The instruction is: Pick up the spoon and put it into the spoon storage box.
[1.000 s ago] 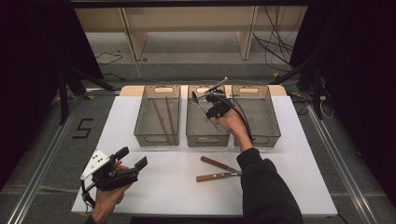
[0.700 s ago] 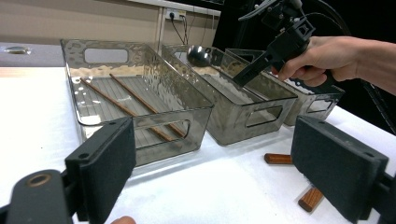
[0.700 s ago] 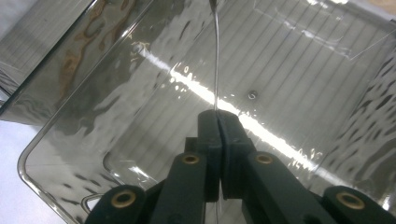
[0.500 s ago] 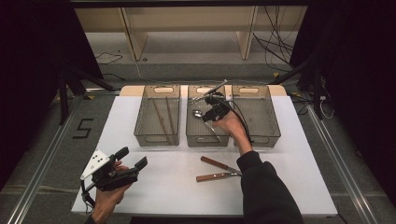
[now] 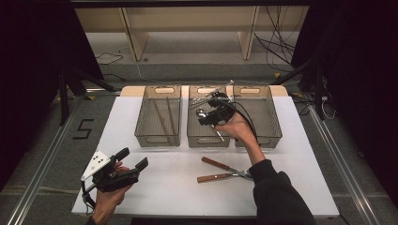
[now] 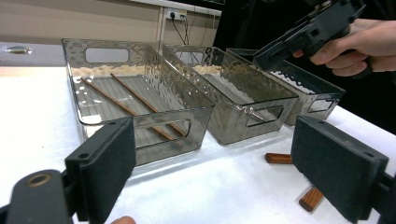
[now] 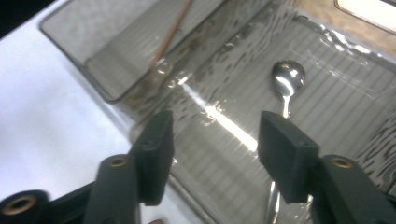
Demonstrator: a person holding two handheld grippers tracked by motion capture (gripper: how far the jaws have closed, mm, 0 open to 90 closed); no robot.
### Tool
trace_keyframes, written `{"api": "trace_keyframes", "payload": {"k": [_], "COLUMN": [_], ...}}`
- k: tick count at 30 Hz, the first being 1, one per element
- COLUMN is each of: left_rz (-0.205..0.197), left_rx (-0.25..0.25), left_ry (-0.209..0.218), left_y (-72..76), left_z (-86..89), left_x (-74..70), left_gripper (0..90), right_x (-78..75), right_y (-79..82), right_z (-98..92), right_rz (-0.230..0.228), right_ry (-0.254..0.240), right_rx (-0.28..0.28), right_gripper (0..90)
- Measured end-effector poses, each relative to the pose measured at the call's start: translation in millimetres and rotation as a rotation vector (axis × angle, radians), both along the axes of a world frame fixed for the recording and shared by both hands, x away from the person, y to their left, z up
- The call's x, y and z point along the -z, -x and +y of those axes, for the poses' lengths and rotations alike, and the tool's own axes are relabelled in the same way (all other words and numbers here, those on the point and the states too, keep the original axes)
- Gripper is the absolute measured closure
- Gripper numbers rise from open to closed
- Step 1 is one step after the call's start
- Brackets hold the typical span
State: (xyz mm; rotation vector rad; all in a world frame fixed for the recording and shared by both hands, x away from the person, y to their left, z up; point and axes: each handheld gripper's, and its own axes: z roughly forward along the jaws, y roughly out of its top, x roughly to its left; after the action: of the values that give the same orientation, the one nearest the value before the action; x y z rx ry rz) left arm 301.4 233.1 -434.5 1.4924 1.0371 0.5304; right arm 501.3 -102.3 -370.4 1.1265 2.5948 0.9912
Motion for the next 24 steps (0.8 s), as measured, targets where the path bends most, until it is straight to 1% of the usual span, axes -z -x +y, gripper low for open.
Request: {"api": "trace_keyframes", "payload": {"k": [5,7,9,14,16,24], "left_rz": [-0.001,-0.001,-0.001,0.001,0.001,0.003], "left_rx": [-0.001,-0.001,-0.001,-0.001,-0.001,-0.001], "left_ry": [0.0,-0.001,0.0,-0.001,-0.001,0.0], "left_y": [0.1,0.2,0.2,0.0,0.0,-0.1], "left_z": [0.3,0.3,-0.1,-0.1,-0.1,0.0], "left_x": [0.2,0.1,0.1,0.3,0.3,0.4], "left_gripper": [13.6,13.6,13.6,13.6,13.6,13.6], "right_x": [-6.0,-7.7,-9.2,-12.7,-13.4,-10.4], "right_y": [12.3,18.0,23.9,35.5,39.2,48.2], "right_z": [-2.4,-3.4,-3.9,-6.7,-7.7,-13.0], "right_rz": [-0.028,-0.036,-0.044,-0.06,-0.063,-0.074], "right_ry": [-0.019,-0.021,-0.029,-0.033,-0.041,-0.049], "right_rx": [-0.028,-0.048,-0.055,-0.077,-0.077,-0.082], "right_gripper": [37.3,35.6,34.5,33.2,33.2,32.4]}}
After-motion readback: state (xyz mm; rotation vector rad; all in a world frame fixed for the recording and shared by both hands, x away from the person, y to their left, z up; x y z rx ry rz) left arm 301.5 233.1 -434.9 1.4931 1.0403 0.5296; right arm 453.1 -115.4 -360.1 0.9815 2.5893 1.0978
